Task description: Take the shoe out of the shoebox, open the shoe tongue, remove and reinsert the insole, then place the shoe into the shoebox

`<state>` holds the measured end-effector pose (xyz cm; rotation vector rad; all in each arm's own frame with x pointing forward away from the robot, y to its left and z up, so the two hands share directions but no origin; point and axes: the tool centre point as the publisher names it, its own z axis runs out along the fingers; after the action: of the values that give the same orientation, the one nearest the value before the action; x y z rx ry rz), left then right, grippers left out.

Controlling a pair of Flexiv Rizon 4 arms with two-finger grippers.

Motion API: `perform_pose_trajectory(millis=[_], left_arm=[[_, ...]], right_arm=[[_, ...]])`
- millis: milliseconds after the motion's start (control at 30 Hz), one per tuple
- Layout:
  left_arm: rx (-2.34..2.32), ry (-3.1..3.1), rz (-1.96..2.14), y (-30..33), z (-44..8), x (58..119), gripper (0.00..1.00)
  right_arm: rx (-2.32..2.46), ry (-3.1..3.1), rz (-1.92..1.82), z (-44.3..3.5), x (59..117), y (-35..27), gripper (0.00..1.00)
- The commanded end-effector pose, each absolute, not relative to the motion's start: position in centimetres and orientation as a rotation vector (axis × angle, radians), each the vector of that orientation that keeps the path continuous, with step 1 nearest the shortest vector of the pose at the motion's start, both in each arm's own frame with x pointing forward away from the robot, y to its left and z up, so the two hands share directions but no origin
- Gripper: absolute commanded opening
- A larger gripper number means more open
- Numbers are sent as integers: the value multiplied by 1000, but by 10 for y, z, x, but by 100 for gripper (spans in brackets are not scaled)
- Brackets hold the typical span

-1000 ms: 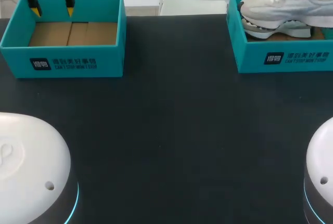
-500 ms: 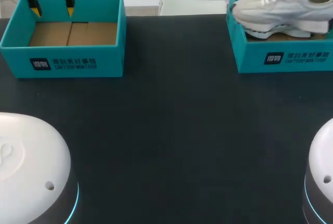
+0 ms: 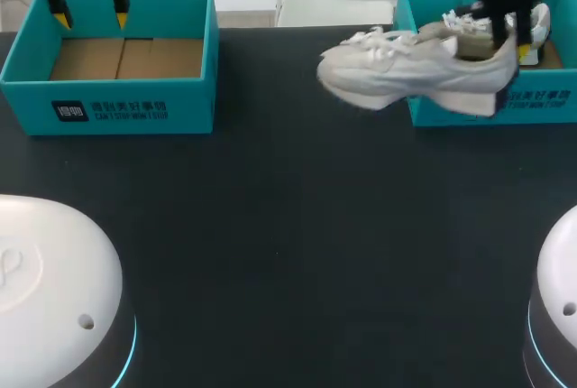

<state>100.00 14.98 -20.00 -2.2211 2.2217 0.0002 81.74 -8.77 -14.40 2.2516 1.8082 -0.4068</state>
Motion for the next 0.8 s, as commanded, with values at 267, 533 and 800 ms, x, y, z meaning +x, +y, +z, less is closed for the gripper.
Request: perform_pose_trajectory(millis=[267, 533, 800], left_arm=[[-2221, 2222, 0, 150, -200, 1000, 100], [-2221, 2222, 0, 150, -200, 1000, 100], [-2221, 2222, 0, 150, -200, 1000, 100]], right_arm=[[2305, 1741, -344, -161, 739, 8, 0], [2248, 1831, -421, -163, 723, 11, 0], [2248, 1831, -421, -163, 723, 11, 0]])
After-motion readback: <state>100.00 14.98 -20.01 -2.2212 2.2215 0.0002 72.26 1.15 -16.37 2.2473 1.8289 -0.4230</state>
